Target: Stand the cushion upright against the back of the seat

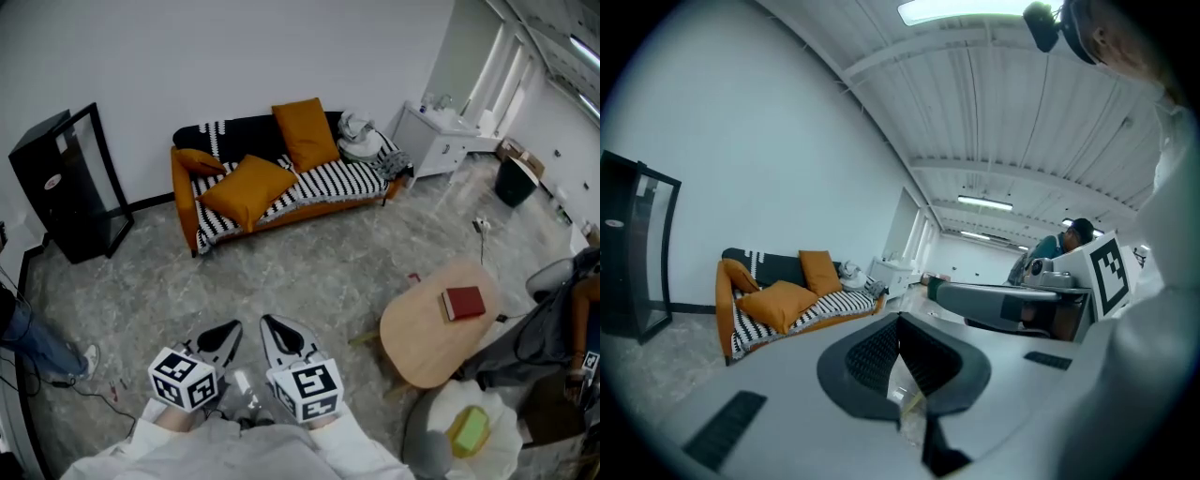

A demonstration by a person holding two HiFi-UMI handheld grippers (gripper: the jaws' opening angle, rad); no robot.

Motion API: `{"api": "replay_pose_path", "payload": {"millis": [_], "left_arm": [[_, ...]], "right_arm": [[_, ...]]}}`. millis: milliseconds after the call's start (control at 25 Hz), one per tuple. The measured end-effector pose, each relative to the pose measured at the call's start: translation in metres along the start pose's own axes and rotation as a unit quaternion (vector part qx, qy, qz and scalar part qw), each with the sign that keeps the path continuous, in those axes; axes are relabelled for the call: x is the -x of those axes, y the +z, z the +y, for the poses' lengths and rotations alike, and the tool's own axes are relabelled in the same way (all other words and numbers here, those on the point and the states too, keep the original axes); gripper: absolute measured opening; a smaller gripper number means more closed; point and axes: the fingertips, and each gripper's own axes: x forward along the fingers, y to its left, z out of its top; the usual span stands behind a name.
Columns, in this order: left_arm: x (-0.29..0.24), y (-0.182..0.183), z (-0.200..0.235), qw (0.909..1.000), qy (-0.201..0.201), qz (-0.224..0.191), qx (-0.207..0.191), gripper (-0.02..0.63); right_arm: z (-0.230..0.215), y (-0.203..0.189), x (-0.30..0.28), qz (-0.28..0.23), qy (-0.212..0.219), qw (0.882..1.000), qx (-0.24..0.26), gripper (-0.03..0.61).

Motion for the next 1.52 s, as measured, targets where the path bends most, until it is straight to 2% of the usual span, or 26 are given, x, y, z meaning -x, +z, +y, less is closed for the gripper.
{"api": "replay_pose_path", "payload": {"millis": [200,400,600,840,1160,1520], "left_arm": [[-0.019,0.013,0.003,0.9993,0.020,-0.017,0.027,0.008],[-0.029,0.002,-0.003,0.9987,0.026,-0.018,0.040,0.008],[-0.034,-0.034,-0.003,0.9967,0.035,0.009,0.072,0.008],[-0.051,-0.045,0.012,0.9950,0.034,0.027,0.090,0.008],[-0.103,-0.013,0.062,0.9958,0.024,0.025,0.085,0.008],[-0.164,0.041,0.150,0.9957,0.000,0.010,0.092,0.008]], "right_arm": [[-0.010,0.012,-0.006,-0.013,-0.001,0.999,-0.038,0.014],[-0.023,0.002,-0.001,-0.022,0.003,0.998,-0.062,0.014],[-0.026,-0.027,0.006,-0.010,0.010,0.996,-0.084,0.014],[-0.042,-0.033,-0.006,0.011,0.002,0.995,-0.096,0.014],[-0.077,-0.020,-0.068,0.018,-0.002,0.996,-0.086,0.013],[-0.127,0.013,-0.176,0.017,-0.020,0.997,-0.079,0.014]]}}
